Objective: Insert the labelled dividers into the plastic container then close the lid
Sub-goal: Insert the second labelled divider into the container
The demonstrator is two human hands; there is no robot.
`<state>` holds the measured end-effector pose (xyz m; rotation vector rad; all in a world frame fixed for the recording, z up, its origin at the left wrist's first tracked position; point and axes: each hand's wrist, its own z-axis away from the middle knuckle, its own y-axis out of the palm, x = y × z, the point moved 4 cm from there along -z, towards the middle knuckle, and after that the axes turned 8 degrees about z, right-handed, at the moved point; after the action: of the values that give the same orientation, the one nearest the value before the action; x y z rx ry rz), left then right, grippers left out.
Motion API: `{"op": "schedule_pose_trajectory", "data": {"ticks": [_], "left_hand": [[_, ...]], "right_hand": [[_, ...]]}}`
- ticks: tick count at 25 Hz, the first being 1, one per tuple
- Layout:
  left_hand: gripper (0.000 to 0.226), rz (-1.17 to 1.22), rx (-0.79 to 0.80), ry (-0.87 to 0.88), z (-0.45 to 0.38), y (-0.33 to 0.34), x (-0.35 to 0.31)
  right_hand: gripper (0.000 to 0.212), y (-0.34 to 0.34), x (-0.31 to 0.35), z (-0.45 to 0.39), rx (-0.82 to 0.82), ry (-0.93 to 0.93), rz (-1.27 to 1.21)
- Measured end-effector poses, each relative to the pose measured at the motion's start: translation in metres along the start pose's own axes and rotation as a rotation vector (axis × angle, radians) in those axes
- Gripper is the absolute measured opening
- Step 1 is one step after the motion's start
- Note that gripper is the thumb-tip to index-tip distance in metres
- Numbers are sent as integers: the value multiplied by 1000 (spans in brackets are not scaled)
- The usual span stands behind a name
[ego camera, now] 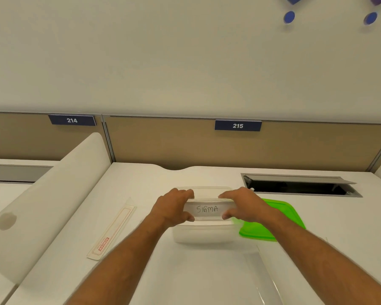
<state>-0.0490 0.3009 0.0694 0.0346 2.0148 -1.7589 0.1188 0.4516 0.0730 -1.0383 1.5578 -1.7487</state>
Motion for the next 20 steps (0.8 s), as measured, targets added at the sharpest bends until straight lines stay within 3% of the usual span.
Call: {"op": "schedule_pose_trajectory", "data": {"ticks": [9,15,20], "left_hand": [[45,-49,236,-101,-29,36,20],[37,-92,360,-112,-41,51,18],[38,-101,392,-108,-48,61,20]], "right_hand": [[47,43,-3,-37,301,-74,244],[28,63,-1,-48,407,-107,313],[41,72,-5,-54,408,-110,297]]}}
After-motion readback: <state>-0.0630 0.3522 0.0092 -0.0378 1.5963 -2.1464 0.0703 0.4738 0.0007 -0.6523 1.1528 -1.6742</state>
